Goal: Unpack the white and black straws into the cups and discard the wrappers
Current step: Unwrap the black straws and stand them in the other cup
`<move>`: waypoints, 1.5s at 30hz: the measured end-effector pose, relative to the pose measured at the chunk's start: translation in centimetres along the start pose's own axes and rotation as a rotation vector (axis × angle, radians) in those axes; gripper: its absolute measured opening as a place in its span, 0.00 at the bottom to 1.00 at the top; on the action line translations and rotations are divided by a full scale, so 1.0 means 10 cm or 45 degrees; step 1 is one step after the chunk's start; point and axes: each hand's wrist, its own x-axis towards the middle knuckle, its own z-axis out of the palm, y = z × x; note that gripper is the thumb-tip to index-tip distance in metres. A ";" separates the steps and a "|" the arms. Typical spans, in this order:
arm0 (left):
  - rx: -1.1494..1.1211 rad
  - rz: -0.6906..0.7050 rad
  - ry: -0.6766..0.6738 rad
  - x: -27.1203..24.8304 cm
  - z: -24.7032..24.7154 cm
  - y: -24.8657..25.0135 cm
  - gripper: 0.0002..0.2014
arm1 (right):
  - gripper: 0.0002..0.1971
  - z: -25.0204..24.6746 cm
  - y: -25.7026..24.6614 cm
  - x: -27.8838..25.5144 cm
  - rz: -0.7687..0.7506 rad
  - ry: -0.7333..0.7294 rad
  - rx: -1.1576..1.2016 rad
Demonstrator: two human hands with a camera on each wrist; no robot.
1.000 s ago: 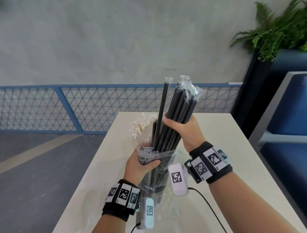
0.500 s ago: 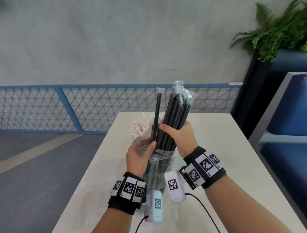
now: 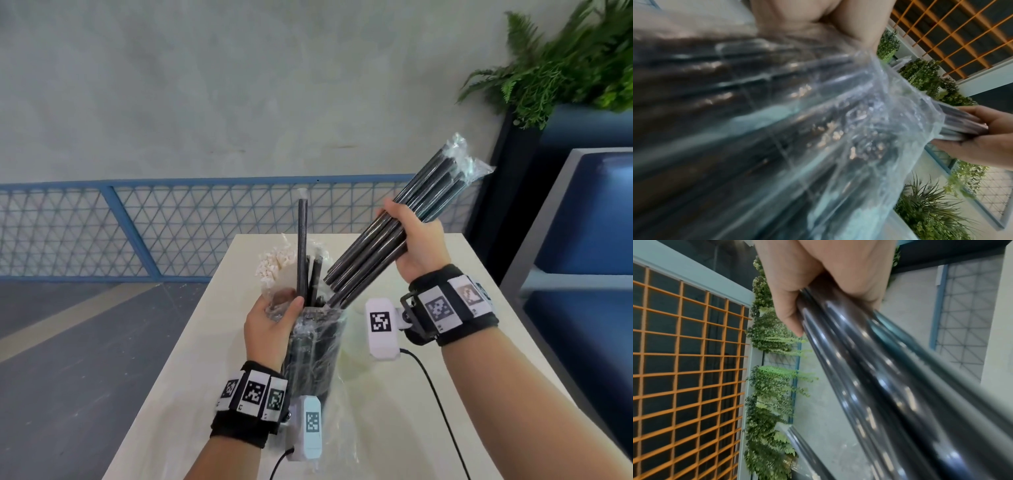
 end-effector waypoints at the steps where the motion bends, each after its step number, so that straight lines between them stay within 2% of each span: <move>1: 0.001 0.007 0.000 0.00 0.00 0.00 0.11 | 0.04 -0.01 0.01 0.01 0.014 0.029 -0.001; 8: 0.064 0.028 0.017 0.04 0.01 -0.02 0.07 | 0.02 -0.14 -0.08 0.09 0.057 0.175 -0.011; 14: 0.056 -0.009 0.062 0.09 -0.02 -0.07 0.07 | 0.07 -0.32 -0.35 0.37 -0.099 0.359 -0.098; 17: 0.075 -0.018 0.059 0.10 -0.03 -0.09 0.08 | 0.08 -0.43 -0.44 0.43 -0.179 0.431 0.022; 20: 0.070 -0.024 0.060 0.10 -0.03 -0.10 0.12 | 0.05 -0.49 -0.53 0.41 -0.263 0.517 0.099; 22: 0.049 -0.030 0.071 0.11 -0.04 -0.10 0.20 | 0.20 -0.52 -0.57 0.44 -0.314 0.576 0.075; 24: 0.040 -0.043 0.076 0.11 -0.04 -0.10 0.25 | 0.21 -0.50 -0.58 0.45 -0.403 0.622 0.034; 26: 0.042 -0.052 0.072 0.11 -0.02 -0.09 0.17 | 0.19 -0.44 -0.50 0.44 -0.454 0.647 -0.093; 28: 0.011 -0.069 0.066 0.11 0.02 -0.07 0.10 | 0.17 -0.39 -0.33 0.41 -0.442 0.588 -0.212; 30: -0.051 -0.063 0.042 0.10 0.06 -0.02 0.07 | 0.16 -0.37 -0.11 0.38 -0.412 0.494 -0.367; 33: -0.100 -0.012 0.018 0.06 0.08 0.04 0.09 | 0.21 -0.38 0.20 0.29 -0.379 0.340 -0.611; 36: -0.104 0.002 0.014 0.03 0.07 0.03 0.10 | 0.22 -0.40 0.45 0.20 -0.338 0.199 -0.762; 42: -0.101 -0.009 0.027 0.01 0.04 0.03 0.10 | 0.25 -0.41 0.67 0.10 -0.234 0.079 -0.813; 43: -0.104 -0.003 0.024 0.01 0.04 0.02 0.10 | 0.26 -0.39 0.67 0.08 -0.247 0.067 -0.811; 45: -0.131 0.017 0.014 0.00 0.03 0.03 0.10 | 0.28 -0.34 0.64 0.00 -0.416 0.111 -0.958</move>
